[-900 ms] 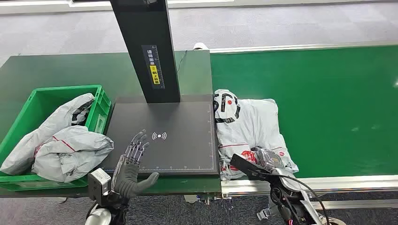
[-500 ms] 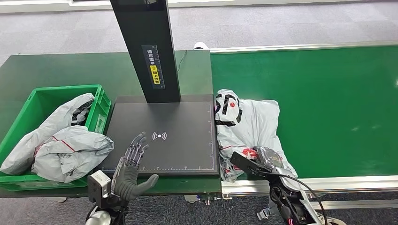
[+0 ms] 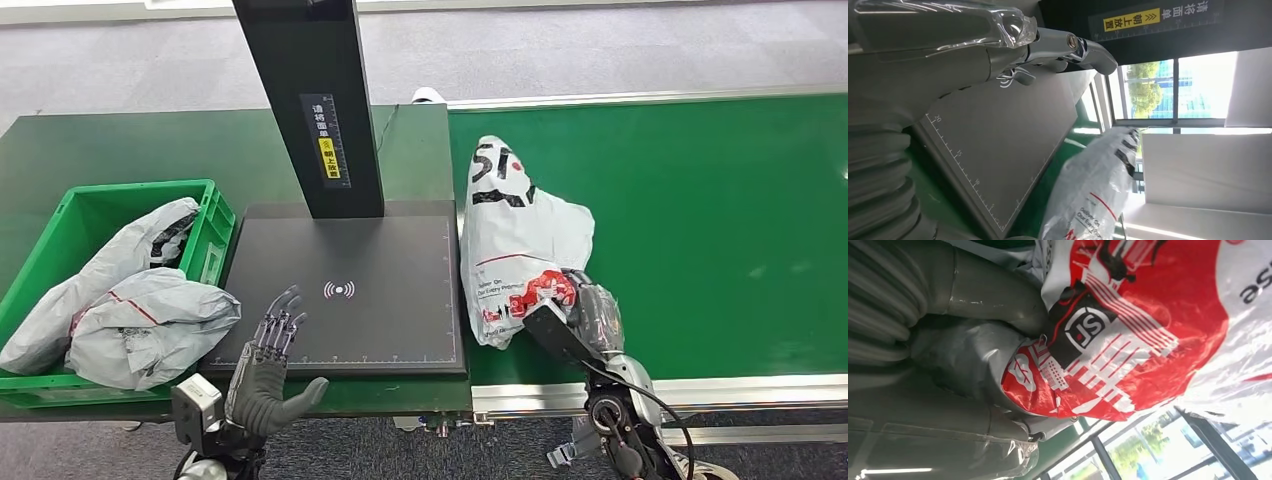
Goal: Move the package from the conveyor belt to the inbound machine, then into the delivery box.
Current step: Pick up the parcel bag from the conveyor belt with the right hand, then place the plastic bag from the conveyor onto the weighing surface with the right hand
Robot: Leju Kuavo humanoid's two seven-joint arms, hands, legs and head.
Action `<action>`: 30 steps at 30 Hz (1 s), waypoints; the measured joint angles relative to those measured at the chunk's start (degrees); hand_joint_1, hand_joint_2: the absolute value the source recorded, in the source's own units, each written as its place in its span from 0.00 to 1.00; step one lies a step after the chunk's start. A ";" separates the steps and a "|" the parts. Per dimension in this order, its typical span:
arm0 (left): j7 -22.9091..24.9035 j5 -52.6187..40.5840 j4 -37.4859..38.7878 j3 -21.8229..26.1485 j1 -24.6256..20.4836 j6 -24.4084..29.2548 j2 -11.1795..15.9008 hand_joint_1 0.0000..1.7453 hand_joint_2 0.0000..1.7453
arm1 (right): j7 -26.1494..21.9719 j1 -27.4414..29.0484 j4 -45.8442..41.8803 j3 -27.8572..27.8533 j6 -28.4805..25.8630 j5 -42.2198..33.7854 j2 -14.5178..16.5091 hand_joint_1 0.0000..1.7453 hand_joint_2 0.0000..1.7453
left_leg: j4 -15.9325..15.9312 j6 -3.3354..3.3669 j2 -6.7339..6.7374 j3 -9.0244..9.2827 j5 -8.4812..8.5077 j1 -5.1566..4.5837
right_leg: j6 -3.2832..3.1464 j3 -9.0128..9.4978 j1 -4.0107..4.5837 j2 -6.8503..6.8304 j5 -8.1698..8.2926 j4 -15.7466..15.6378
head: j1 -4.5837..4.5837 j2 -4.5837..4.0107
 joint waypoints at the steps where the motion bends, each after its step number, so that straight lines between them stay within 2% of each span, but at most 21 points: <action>1: -0.01 0.02 -0.04 0.05 0.00 0.01 0.00 0.00 1.00 | -0.09 0.24 -0.73 -0.28 -0.07 -0.14 0.07 1.00 1.00 | 0.00 0.00 0.00 -0.01 0.00 0.00 | 0.00 -0.01 0.00 0.00 0.00 0.00 | 0.00 0.00; 4: -0.29 0.23 -0.08 0.16 0.00 0.16 0.01 0.00 1.00 | -1.17 0.97 -2.35 -0.93 -0.75 -1.30 0.25 1.00 1.00 | 0.00 0.00 0.00 -0.04 0.00 0.00 | 0.00 -0.04 0.00 0.00 0.00 0.00 | 0.00 0.00; 13: -0.92 1.07 -0.06 0.31 -0.67 0.66 0.24 0.00 1.00 | -8.56 3.26 -7.70 -1.41 -6.05 -4.68 0.42 1.00 1.00 | 0.00 0.00 0.02 -0.05 0.00 0.00 | 0.00 -0.08 0.00 0.00 0.00 0.00 | -0.01 0.00; 18: -1.10 1.14 -0.06 0.30 -0.91 0.70 0.36 0.00 1.00 | -9.64 4.04 -9.53 -1.39 -6.16 -4.95 0.46 1.00 1.00 | 0.00 0.00 0.02 -0.06 0.00 0.00 | 0.00 -0.08 0.00 0.00 0.00 0.00 | -0.01 0.00; 21: -2.08 1.23 -0.06 0.30 -1.32 1.95 0.48 0.00 1.00 | -11.67 4.50 -10.60 -0.94 -4.18 -4.58 0.45 1.00 1.00 | 0.00 0.00 0.02 -0.07 0.00 0.00 | 0.00 -0.08 0.00 0.00 0.00 0.00 | 0.00 0.00; 23: -3.16 1.23 -0.06 0.31 -1.88 3.77 0.56 0.00 1.00 | -12.56 4.60 -11.25 0.40 -2.21 -1.71 0.29 1.00 1.00 | 0.00 0.00 0.03 -0.07 0.00 0.00 | 0.00 -0.08 0.00 0.00 0.00 0.00 | -0.01 0.00; 26: -4.89 1.75 -0.06 0.37 -2.77 6.29 0.60 0.00 1.00 | -12.81 3.83 -11.55 4.55 0.40 7.10 -0.61 1.00 1.00 | -0.01 0.00 0.04 -0.08 0.01 0.01 | -0.01 -0.08 0.01 0.01 0.01 0.01 | -0.01 0.00; 30: -6.67 4.67 -0.04 0.60 -3.86 9.07 0.50 0.00 1.00 | -13.38 -0.93 -9.54 12.38 5.73 14.36 -1.92 1.00 1.00 | -0.01 0.00 0.06 -0.10 0.05 0.01 | 0.00 -0.07 0.01 0.02 0.03 0.02 | 0.00 0.00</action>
